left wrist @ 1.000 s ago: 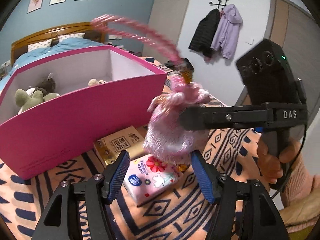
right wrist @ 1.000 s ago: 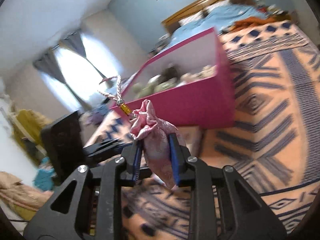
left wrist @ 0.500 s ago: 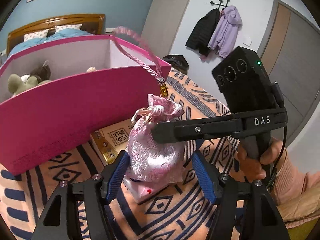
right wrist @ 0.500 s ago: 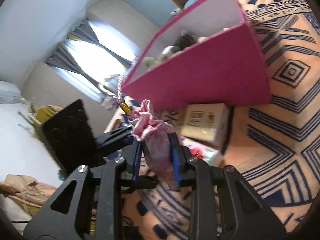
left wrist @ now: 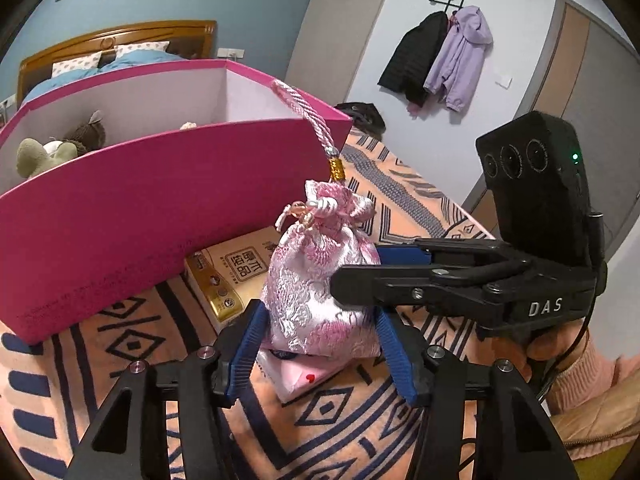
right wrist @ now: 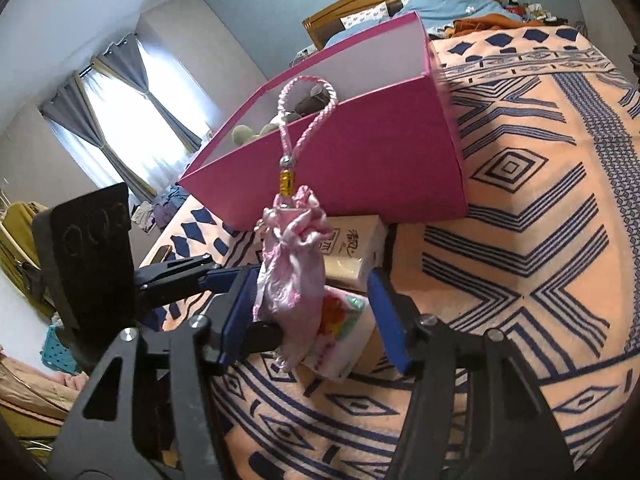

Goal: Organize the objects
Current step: 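Carry the pink pouch with the right gripper up over the pink box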

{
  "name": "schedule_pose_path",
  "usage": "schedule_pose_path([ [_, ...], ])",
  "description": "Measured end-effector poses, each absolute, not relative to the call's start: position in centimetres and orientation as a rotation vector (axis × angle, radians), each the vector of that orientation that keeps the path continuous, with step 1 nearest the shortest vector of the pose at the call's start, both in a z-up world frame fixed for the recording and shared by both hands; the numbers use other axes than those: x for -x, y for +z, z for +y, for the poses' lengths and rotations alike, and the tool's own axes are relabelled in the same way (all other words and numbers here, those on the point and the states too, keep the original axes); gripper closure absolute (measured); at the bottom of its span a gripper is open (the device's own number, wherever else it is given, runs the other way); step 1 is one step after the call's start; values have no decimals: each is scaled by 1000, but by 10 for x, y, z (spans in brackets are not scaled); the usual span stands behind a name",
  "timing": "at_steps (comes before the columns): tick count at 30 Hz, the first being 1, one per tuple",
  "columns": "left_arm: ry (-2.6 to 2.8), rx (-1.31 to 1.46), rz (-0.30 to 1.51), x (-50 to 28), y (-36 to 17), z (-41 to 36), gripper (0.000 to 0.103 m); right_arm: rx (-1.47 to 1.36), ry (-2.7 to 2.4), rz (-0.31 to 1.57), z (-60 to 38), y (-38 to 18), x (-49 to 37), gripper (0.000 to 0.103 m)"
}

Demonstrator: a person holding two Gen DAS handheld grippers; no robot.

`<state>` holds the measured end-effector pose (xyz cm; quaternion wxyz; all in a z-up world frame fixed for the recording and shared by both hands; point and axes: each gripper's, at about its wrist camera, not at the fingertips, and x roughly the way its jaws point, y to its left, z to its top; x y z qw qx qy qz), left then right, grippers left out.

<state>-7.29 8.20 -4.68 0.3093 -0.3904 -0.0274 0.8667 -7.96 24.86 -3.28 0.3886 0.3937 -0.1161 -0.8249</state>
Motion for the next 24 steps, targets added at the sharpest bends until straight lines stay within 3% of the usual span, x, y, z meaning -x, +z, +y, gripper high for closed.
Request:
schedule_pose_path([
  [4,2293,1031,-73,74,-47,80,46,-989,-2109,-273,246,-33,77,70],
  [5,2293,1032,-72,74,-47,80,46,-983,-2114,-273,247,-32,76,72],
  [15,2285,1048,-96,77,-48,76,46,-956,-2117,-264,250,-28,77,76],
  [24,2286,1041,-74,71,-45,79,56,-938,-2117,-254,251,-25,80,76],
])
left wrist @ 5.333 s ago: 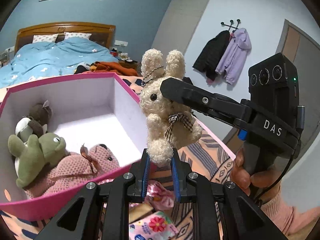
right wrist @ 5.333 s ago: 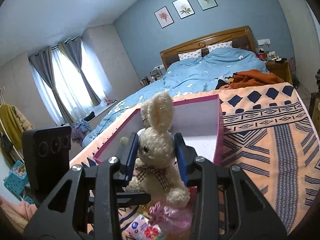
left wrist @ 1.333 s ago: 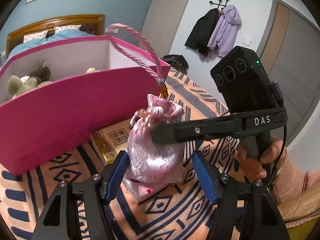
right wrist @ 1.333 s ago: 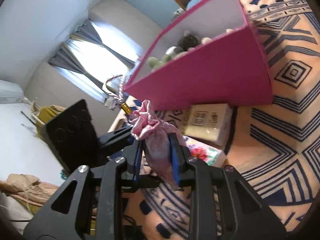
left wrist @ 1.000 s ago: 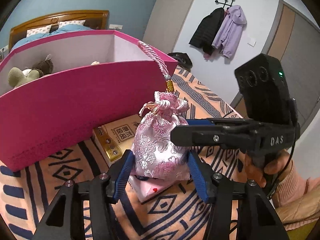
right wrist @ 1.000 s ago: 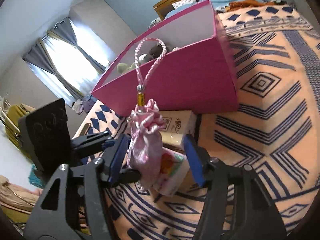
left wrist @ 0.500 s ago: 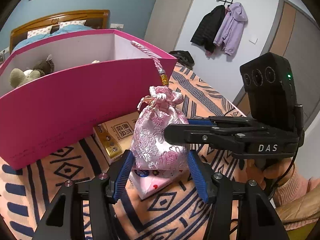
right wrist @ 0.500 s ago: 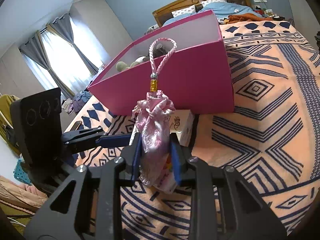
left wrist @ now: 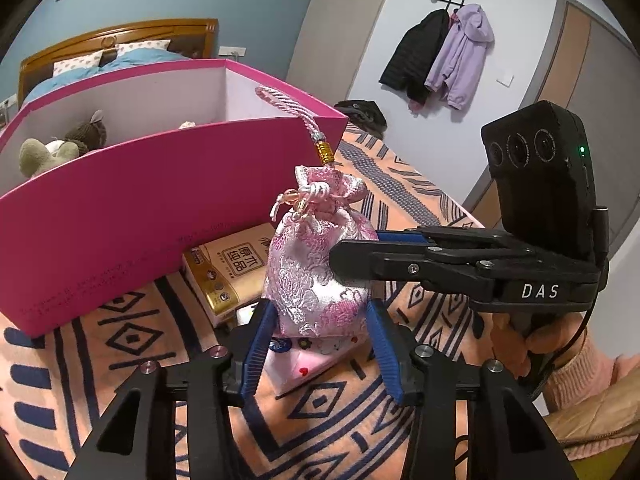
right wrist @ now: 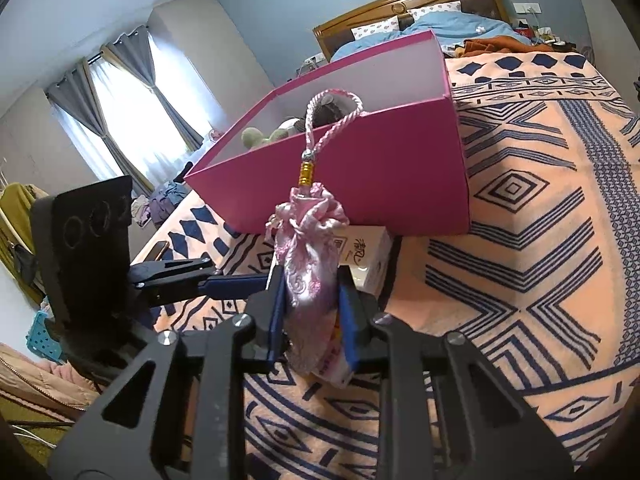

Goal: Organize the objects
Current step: 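Carry the pink pouch with the right gripper up over the pink box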

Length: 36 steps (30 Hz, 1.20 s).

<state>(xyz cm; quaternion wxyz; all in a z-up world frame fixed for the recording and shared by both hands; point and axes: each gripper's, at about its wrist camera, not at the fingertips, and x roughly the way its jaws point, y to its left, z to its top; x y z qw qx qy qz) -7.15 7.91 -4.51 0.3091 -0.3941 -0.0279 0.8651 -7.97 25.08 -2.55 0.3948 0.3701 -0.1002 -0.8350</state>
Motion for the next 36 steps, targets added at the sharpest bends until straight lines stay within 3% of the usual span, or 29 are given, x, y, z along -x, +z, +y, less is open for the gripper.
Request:
schedule_pose_path([
  [19,2300,1002,-43,68,-33,81,61,-885,-2098,-269,251,-17,78,80],
  [24,2355,986,15,68,-29,76,42,-896,-2060,-302,252,-23,87,82],
  [26,2351,988,24,71,-29,75,42,-900,-2034,-314,251,-25,90,82],
  [29,2323,1010,4,78,-33,78,42,-916,-1995,-327,248,-29,96,82],
  [36,2315,1024,-15,80,-38,78,54,-959,-2031,-285,246,-36,97,76],
])
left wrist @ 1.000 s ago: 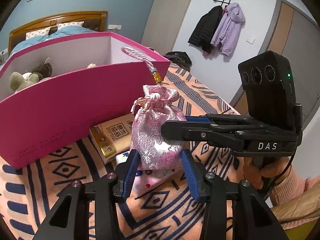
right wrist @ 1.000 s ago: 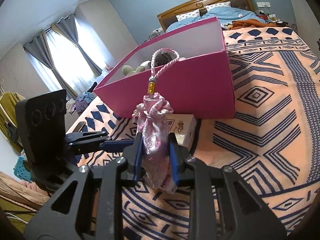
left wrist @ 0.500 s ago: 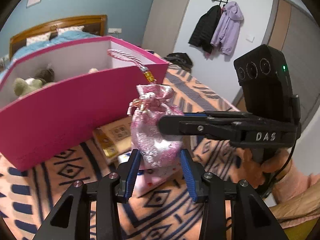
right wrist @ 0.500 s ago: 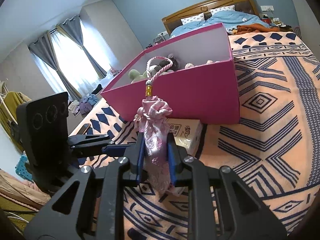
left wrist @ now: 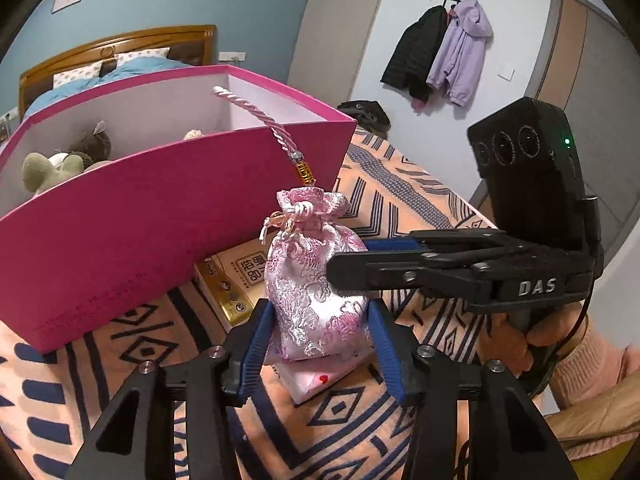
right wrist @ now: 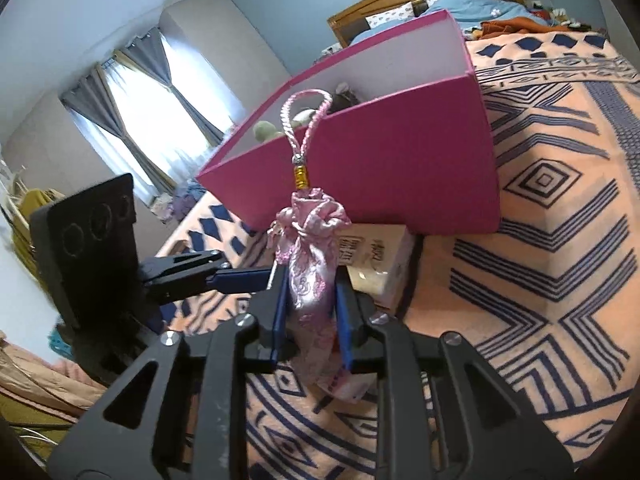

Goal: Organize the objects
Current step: 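Carry the pink pouch with the right gripper up over the pink box, then lower the pink pouch into the pink box and open the right gripper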

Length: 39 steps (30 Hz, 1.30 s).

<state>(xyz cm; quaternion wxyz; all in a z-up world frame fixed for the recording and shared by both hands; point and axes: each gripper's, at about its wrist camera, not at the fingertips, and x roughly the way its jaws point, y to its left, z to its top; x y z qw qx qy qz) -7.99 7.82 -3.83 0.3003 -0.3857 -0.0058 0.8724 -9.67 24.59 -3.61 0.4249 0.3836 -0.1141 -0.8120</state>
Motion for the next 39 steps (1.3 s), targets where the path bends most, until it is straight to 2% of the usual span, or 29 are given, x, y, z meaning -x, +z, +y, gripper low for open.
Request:
schedule_pose_path([
  [3,2317,1031,-26,79,-40,78,54,-955,-2076,-283,253,-33,93,64],
  [4,2319,1030,-27,78,-40,77,54,-951,-2081,-288,255,-32,91,62],
  [9,2331,1034,-12,74,-41,80,54,-950,-2073,-251,248,-32,82,63],
  [12,2340,1022,-7,72,-37,80,56,-952,-2069,-245,242,-33,82,74],
  [15,2345,998,-14,69,-30,80,57,-934,-2073,-234,242,-28,80,76],
  [30,2434,864,-16,71,12,76,60,-785,-2120,-181,243,20,79,76],
  [39,2508,797,-1,89,36,69,62,-712,-2131,-205,240,46,94,69],
])
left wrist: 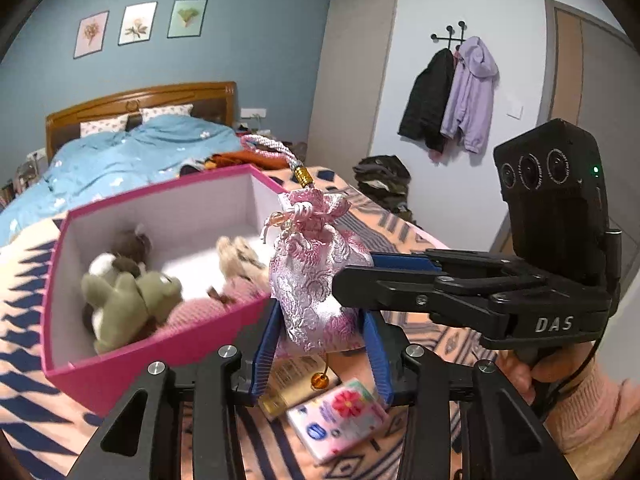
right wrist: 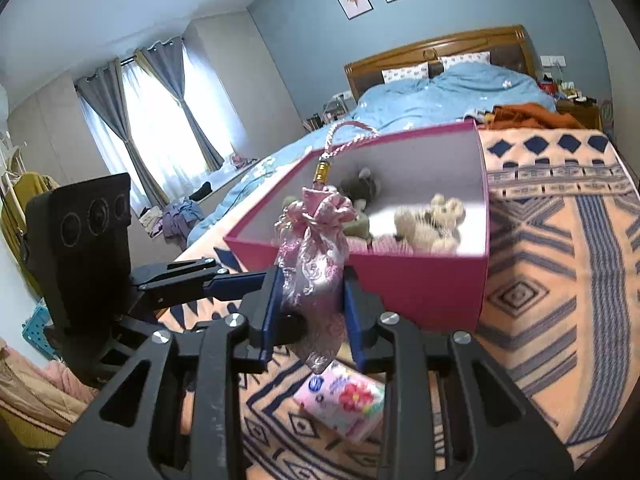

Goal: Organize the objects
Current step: 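Lower the pink pouch into the pink box and open the right gripper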

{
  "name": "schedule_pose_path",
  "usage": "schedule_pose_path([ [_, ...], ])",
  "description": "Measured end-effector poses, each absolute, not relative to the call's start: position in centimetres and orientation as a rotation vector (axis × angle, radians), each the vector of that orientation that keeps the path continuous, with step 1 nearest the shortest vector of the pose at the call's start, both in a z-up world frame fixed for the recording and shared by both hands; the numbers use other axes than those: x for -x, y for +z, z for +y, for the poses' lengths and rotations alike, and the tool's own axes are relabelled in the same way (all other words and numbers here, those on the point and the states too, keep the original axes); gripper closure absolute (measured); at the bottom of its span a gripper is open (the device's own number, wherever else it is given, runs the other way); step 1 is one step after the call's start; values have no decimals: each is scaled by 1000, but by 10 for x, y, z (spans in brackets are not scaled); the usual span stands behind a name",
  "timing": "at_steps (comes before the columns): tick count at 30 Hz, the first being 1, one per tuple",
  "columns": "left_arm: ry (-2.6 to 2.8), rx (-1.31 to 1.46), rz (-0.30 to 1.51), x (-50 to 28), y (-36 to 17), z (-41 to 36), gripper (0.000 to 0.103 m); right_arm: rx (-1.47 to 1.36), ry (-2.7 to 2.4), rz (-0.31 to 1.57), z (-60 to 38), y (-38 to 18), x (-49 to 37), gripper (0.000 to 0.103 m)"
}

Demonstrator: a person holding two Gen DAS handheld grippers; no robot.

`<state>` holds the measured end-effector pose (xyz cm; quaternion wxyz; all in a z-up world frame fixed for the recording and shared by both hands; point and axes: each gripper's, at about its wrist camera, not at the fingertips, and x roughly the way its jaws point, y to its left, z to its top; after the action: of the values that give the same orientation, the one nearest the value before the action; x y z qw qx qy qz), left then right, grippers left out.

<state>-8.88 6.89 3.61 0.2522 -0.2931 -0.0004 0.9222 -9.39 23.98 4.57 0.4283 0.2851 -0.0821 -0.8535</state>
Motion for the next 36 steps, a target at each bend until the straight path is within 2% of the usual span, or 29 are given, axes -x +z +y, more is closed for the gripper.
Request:
schedule_pose_path([
  [6,2543,791,0,102,43,63,62,-684,-2131,-246,238,55,108,64],
  [17,2593,782,12,120,51,55,63,-655,-2144,-199,224,66,126,64],
  [36,2629,820,14,152,50,45,63,-696,-2129,-249,212,65,162,64],
])
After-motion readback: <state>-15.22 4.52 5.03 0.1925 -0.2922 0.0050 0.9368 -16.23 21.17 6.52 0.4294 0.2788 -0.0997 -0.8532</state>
